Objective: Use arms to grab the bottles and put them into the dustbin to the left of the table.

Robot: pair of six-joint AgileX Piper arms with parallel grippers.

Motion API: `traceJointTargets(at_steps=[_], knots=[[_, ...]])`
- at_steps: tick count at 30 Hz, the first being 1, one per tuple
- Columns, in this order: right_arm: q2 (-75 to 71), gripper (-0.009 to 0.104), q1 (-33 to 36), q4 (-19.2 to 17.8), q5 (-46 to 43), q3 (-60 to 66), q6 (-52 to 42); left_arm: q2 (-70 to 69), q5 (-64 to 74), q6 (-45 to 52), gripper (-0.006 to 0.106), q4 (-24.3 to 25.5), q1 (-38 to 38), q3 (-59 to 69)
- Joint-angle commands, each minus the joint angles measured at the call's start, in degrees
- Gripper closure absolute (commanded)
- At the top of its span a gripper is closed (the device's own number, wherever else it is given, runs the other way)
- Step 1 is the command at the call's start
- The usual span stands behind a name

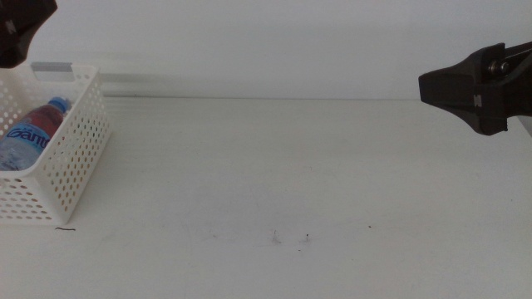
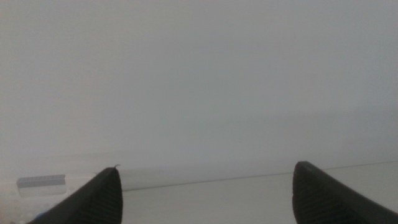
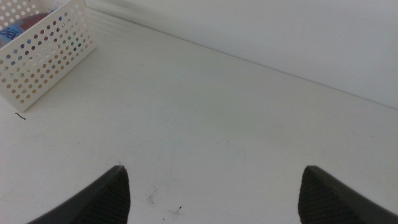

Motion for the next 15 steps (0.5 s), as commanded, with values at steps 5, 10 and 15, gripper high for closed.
traceJointTargets(at_steps=[5, 10, 15], knots=[[-0.2, 0.005, 0.2, -0.4, -0.4, -0.5, -0.2, -0.2, -0.3, -1.0, 0.007, 0.3, -0.1, 0.1], [-2.6, 0.005, -3.0, 2.5, -2.8, 4.5, -0.2, -3.2, -0.3, -1.0, 0.007, 0.1, -0.1, 3.1], [-9.6, 0.005, -12.2, 5.1, -19.1, 17.8, -0.2, -12.5, -1.4, -1.0, 0.007, -0.2, -0.1, 15.7]])
